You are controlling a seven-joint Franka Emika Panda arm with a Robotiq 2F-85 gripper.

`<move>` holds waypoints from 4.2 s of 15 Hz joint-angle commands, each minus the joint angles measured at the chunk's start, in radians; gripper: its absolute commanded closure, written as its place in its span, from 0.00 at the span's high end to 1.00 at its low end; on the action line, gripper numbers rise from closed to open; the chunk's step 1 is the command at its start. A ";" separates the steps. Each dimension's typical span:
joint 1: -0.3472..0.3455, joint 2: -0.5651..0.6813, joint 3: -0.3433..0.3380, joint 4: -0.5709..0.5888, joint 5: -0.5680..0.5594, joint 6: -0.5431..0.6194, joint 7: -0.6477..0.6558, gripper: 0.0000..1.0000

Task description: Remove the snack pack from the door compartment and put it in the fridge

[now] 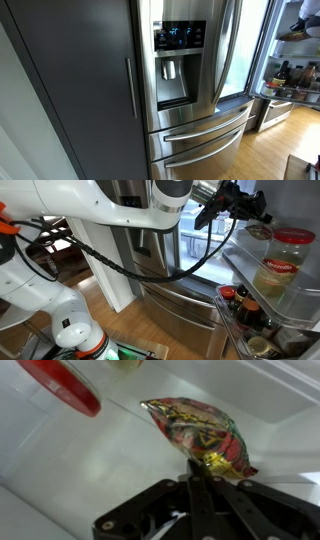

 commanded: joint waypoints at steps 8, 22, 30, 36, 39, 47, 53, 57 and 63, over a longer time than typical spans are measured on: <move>0.049 -0.249 0.077 -0.179 -0.015 0.006 0.062 0.00; 0.151 -0.372 0.191 -0.303 0.200 0.019 -0.006 0.00; 0.140 -0.366 0.202 -0.304 0.204 0.017 -0.004 0.01; 0.204 -0.216 0.211 -0.301 0.305 0.042 -0.022 0.00; 0.209 -0.106 0.214 -0.277 0.358 0.049 -0.027 0.00; 0.200 0.112 0.113 -0.236 0.576 0.224 -0.178 0.00; 0.201 0.186 0.076 -0.229 0.702 0.310 -0.246 0.01; 0.200 0.224 0.070 -0.200 0.719 0.317 -0.251 0.01; 0.194 0.341 0.064 -0.106 0.685 0.303 -0.095 0.00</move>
